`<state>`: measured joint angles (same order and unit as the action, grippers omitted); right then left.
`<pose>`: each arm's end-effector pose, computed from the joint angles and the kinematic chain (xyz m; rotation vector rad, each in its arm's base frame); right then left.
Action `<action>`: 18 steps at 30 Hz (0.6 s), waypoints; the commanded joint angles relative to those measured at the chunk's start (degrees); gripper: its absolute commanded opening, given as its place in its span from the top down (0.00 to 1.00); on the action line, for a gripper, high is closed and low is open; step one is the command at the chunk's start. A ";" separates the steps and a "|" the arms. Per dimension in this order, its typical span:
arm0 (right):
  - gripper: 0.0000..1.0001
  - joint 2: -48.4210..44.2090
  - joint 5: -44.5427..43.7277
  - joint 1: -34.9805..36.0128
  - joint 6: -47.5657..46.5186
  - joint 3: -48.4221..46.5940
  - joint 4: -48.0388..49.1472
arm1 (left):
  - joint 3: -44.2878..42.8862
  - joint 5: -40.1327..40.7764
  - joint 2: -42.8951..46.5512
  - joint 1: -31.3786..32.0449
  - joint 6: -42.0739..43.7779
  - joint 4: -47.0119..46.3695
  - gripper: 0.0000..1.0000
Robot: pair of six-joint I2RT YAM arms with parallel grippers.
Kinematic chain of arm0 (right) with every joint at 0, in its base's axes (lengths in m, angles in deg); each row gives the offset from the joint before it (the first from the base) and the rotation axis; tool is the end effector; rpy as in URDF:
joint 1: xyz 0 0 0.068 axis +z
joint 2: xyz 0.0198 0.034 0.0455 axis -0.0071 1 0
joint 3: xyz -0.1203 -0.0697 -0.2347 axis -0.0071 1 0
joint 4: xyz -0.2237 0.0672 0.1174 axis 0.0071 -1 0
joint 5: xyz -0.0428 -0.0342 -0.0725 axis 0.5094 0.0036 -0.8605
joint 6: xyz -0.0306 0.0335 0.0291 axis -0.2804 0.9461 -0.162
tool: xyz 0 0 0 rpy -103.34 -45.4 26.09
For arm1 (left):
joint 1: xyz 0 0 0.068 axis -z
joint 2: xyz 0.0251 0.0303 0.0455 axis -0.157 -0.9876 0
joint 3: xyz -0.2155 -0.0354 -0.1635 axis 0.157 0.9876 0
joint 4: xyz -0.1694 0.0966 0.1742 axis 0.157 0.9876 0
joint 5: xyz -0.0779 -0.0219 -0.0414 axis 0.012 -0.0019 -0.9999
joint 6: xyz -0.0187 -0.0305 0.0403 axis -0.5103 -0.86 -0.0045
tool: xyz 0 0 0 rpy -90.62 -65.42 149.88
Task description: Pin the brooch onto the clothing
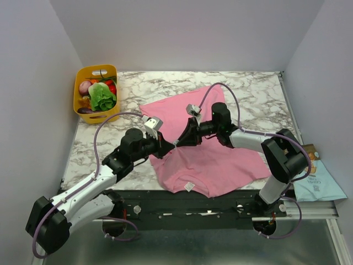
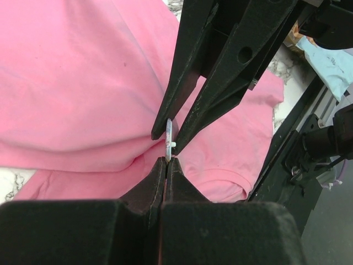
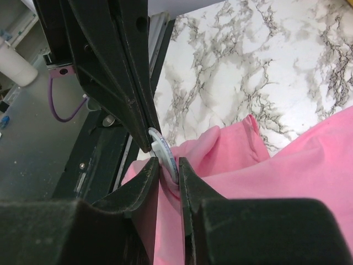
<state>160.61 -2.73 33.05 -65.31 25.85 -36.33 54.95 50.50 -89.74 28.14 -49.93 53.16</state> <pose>0.2734 0.2203 0.2149 -1.2768 1.4317 1.5525 0.1594 -0.1345 0.2516 0.4210 1.9477 -1.0298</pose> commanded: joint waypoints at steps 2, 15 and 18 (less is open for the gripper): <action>0.75 1.03 -1.31 2.58 -2.28 -2.32 -2.48 | -2.80 -3.69 -0.81 0.45 -1.34 -5.22 1.00; 0.76 1.91 -2.99 3.20 -4.30 -3.99 -6.78 | -3.94 -5.80 -1.87 0.45 -2.21 -6.45 1.00; 0.77 2.00 -3.34 3.20 -4.56 -4.25 -7.49 | -4.03 -6.24 -1.69 0.45 -2.39 -6.63 1.00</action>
<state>161.17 -4.28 33.42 -68.26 24.21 -42.85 54.69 50.06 -91.53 27.81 -50.13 53.46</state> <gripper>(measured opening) 0.243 0.011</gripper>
